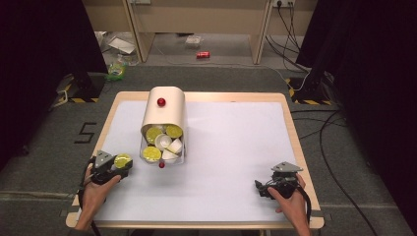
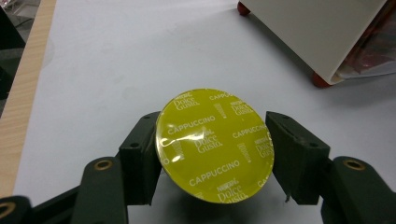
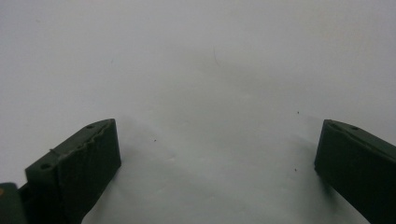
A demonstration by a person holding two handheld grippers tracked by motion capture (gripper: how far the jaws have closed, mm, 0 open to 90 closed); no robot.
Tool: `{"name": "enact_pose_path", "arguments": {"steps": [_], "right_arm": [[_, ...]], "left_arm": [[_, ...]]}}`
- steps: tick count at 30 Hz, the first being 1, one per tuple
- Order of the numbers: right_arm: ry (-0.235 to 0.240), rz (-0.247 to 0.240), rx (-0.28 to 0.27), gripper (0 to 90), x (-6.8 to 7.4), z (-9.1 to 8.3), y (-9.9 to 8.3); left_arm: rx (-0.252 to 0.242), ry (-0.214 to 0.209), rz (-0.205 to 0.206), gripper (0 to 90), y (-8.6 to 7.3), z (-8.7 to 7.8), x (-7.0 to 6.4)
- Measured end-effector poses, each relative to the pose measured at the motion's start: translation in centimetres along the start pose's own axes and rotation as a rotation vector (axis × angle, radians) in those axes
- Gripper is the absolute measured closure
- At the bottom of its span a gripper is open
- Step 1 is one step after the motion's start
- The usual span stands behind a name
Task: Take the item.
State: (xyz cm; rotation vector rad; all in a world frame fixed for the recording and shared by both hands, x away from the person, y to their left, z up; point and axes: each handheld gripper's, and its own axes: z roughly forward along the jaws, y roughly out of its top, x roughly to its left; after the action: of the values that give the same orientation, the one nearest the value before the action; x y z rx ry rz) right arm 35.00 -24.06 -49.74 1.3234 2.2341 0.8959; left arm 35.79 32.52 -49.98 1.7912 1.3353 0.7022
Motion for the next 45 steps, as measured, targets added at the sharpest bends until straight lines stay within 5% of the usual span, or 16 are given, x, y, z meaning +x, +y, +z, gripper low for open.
{"name": "enact_pose_path", "arguments": {"steps": [12,22,45], "right_arm": [[0.000,0.000,0.000,0.6,0.0,0.0,0.0],[0.000,0.003,0.001,0.6,0.0,0.0,0.0],[0.000,0.000,0.000,0.6,0.0,0.0,0.0]], "left_arm": [[0.071,0.003,0.042,35.4,0.2,0.7,-0.4],[0.028,-0.012,0.049,19.1,0.1,0.3,-0.5],[-0.028,-0.062,0.093,16.8,1.6,-3.1,-2.6]]}}
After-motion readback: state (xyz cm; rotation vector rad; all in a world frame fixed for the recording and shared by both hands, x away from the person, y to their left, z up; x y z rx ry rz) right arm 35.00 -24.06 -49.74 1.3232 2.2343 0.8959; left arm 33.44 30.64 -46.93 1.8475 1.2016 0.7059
